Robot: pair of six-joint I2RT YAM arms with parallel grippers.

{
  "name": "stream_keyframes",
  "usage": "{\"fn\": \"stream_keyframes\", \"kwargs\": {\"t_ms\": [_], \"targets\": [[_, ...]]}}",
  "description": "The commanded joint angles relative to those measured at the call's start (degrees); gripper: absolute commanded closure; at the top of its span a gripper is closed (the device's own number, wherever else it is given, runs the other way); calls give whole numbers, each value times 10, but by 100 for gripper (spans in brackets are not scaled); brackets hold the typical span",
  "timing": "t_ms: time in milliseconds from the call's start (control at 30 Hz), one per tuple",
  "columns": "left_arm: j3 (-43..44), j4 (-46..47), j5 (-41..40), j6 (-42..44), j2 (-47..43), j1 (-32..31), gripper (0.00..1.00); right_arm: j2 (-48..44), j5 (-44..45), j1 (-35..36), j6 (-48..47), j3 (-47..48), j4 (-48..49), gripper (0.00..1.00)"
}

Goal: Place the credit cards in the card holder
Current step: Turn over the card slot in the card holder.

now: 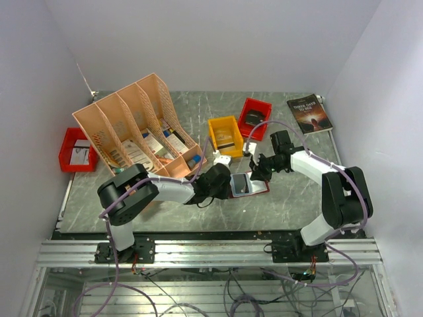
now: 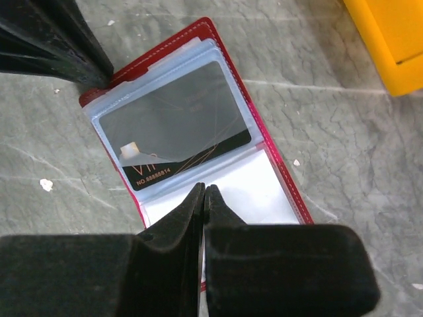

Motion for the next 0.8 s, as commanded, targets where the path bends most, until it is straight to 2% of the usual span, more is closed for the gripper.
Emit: {"fn": "stream_keyframes", "kwargs": {"t_ms": [0, 233, 433, 767], "targets": [[-3, 20, -14, -8, -17, -7, 80, 19, 21, -1, 87, 19, 23, 100], [-83, 97, -50, -34, -92, -7, 78, 89, 52, 2, 239, 73, 14, 100], [-72, 138, -14, -61, -55, -3, 80, 104, 66, 6, 258, 74, 18, 100], [-22, 100, -5, -53, 12, -2, 81, 121, 65, 16, 269, 92, 24, 100]]}}
